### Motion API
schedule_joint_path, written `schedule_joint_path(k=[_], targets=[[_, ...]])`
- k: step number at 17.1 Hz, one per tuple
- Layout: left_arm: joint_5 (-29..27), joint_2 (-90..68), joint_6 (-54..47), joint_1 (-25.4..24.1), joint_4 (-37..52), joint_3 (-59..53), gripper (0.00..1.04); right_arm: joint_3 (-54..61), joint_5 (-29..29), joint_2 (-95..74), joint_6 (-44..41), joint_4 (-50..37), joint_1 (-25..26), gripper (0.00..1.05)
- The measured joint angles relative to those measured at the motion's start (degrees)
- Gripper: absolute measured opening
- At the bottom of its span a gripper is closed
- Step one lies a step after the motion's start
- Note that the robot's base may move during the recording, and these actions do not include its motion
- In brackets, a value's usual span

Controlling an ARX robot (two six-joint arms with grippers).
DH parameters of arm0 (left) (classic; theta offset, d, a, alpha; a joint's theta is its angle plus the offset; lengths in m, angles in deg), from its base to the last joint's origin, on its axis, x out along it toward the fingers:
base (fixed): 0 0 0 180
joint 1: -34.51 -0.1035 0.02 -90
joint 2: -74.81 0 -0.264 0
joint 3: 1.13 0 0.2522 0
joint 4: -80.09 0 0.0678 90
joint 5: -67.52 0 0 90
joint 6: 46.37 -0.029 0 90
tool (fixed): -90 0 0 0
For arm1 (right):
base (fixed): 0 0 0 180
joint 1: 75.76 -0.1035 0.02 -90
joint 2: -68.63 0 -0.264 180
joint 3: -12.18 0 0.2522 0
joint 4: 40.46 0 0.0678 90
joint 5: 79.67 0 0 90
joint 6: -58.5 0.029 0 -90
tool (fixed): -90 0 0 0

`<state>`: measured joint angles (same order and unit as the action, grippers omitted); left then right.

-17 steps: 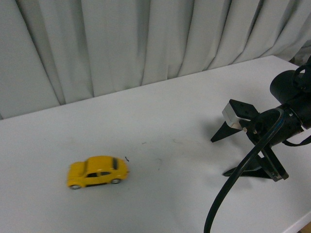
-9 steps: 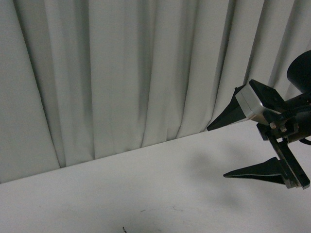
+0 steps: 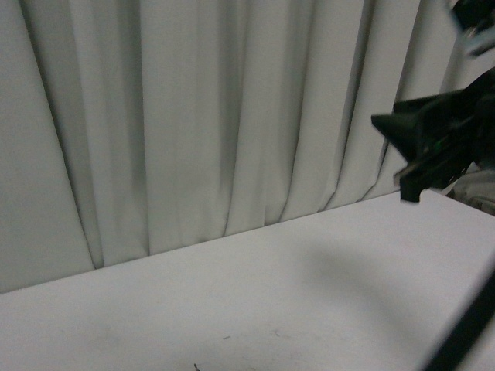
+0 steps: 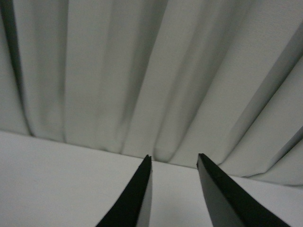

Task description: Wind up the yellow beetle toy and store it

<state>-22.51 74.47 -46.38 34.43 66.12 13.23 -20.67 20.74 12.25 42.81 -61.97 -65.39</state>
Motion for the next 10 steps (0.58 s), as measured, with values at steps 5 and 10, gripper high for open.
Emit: schedule_joint_path(k=[5,10], targets=[[0.0,0.0,0.0,0.0,0.0,0.0,0.98,3.7,-10.5,38.5,13.8,35.1,-10.4,0.02],[0.0,0.0,0.0,0.0,0.0,0.0,0.98,18.5,-10.5,56.2,14.7,37.2,-10.4,0.02]])
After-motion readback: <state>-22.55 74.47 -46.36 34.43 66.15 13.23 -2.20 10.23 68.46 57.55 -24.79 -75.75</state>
